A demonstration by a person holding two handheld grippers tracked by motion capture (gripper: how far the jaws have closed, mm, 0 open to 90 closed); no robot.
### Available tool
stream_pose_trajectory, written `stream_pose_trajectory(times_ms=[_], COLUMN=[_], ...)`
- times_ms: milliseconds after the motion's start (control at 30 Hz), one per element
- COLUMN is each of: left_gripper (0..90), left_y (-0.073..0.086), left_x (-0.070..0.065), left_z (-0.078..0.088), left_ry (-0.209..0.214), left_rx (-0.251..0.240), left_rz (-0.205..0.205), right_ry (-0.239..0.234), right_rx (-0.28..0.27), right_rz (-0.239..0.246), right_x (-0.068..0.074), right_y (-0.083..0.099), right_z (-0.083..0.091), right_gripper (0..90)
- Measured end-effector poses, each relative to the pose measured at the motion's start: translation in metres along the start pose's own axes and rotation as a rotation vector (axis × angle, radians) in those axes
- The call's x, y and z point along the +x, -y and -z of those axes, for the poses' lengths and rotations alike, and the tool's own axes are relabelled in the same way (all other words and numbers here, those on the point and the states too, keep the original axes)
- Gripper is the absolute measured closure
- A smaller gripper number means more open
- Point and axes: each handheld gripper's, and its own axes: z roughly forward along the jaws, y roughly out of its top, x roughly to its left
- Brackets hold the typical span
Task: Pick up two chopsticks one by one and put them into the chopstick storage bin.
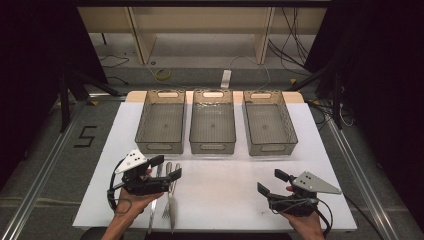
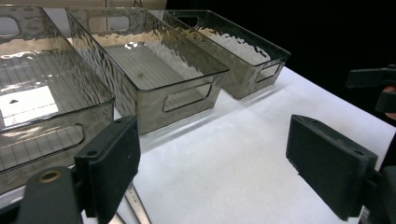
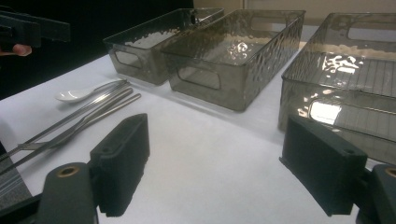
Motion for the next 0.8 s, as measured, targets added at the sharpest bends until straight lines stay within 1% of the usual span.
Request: stream_pose_trajectory(times_ms=[67, 200, 267, 300, 333, 367, 400, 467, 567, 600, 633, 667, 700, 733, 767, 800], left_gripper=[17.2, 16.9, 16.9, 16.9, 16.9, 16.9, 16.9, 17.0, 18.4, 19.4, 20.0, 21.0, 22.1, 23.4, 24.9, 25.8], left_y=[0.000, -0.002, -0.004, -0.006, -0.006, -0.009, -0.009, -0.013, -0.020, -0.024, -0.024, -0.026, -0.027, -0.028, -0.029, -0.029], left_x=[0.000, 0.001, 0.003, 0.005, 0.005, 0.009, 0.009, 0.014, 0.024, 0.033, 0.033, 0.037, 0.039, 0.043, 0.045, 0.045], left_z=[0.000, -0.001, -0.002, -0.003, -0.003, -0.004, -0.004, -0.006, -0.009, -0.011, -0.011, -0.013, -0.015, -0.017, -0.017, -0.017], left_ry=[-0.001, -0.017, -0.041, -0.049, -0.049, -0.071, -0.071, -0.105, -0.155, -0.189, -0.189, -0.209, -0.235, -0.263, -0.258, -0.258], left_rx=[0.007, 0.017, 0.037, 0.048, 0.048, 0.072, 0.072, 0.116, 0.221, 0.292, 0.292, 0.327, 0.359, 0.402, 0.420, 0.420], left_rz=[0.001, 0.000, 0.004, 0.006, 0.006, 0.024, 0.024, 0.041, 0.052, 0.076, 0.076, 0.085, 0.086, 0.084, 0.097, 0.097], right_ry=[0.003, 0.007, 0.008, 0.008, 0.007, 0.007, 0.007, 0.007, 0.009, 0.006, 0.008, 0.008, 0.008, 0.008, 0.007, 0.007], right_rx=[0.003, 0.001, 0.002, 0.002, 0.003, 0.004, 0.004, 0.007, 0.013, 0.020, 0.023, 0.026, 0.030, 0.033, 0.036, 0.038], right_rz=[-0.006, -0.008, -0.009, -0.010, -0.015, -0.017, -0.017, -0.019, -0.020, -0.022, -0.022, -0.024, -0.025, -0.026, -0.026, -0.025], right_x=[-0.001, -0.001, -0.001, -0.001, -0.001, -0.001, -0.001, -0.002, -0.002, -0.002, -0.002, -0.002, -0.002, -0.003, -0.003, -0.003], right_y=[0.000, 0.000, 0.000, 0.000, 0.000, 0.000, 0.000, 0.000, 0.000, 0.000, 0.000, 0.000, 0.001, 0.001, 0.001, 0.001], right_z=[0.000, 0.000, 0.000, 0.000, 0.001, 0.000, 0.000, 0.000, 0.000, 0.000, 0.000, -0.001, -0.001, -0.002, -0.002, -0.002], right_gripper=[24.1, 24.2, 24.2, 24.3, 24.4, 24.4, 24.4, 24.4, 24.8, 25.3, 25.3, 25.3, 25.2, 25.2, 25.2, 25.2])
